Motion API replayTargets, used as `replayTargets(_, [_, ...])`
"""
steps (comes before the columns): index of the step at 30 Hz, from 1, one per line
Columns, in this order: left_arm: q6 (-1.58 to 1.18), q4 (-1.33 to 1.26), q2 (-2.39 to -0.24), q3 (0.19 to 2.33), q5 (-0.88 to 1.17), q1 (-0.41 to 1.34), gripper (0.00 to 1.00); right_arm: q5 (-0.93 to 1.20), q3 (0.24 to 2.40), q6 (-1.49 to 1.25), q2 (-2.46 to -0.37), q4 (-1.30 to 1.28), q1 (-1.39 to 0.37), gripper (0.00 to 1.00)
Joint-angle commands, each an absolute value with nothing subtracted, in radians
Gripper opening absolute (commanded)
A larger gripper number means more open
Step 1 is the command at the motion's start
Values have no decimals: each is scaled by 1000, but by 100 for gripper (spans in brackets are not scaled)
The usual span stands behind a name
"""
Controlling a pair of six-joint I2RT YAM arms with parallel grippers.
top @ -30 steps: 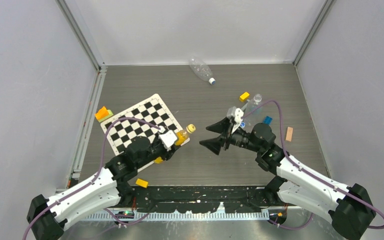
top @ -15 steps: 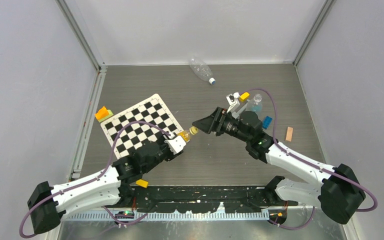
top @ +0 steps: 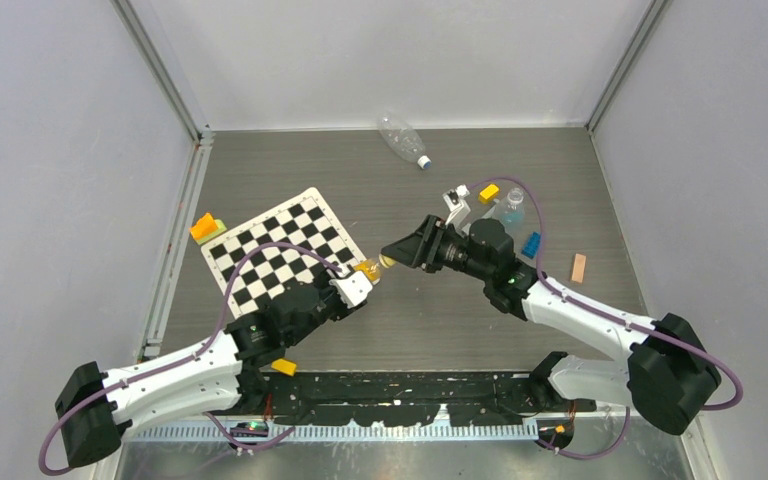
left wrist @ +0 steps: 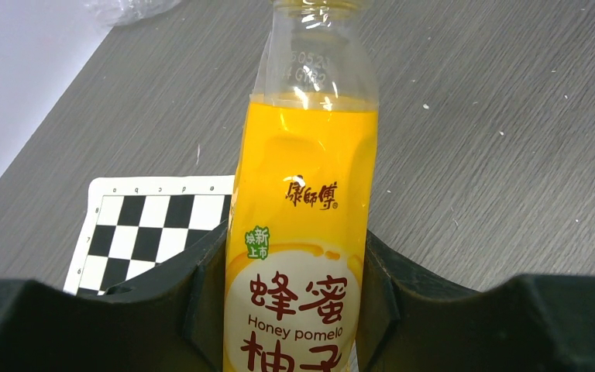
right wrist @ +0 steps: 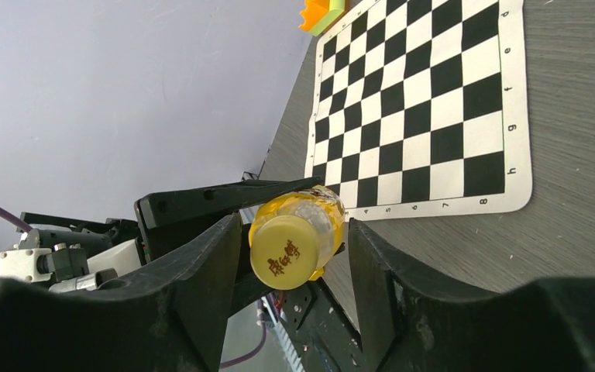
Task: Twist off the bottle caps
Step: Unscrew the bottle cap from the plastic bottle.
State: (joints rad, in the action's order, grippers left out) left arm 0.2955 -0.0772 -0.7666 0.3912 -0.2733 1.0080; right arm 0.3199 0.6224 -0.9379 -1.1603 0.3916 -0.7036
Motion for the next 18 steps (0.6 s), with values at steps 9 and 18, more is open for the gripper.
replayTargets(9, [293, -155, -764, 400, -272, 1015, 0, 369, 668, -925, -1185, 459, -703, 28])
replayTargets(18, [282, -138, -722, 400, -177, 1015, 0, 453, 614, -678, -1101, 486, -701, 14])
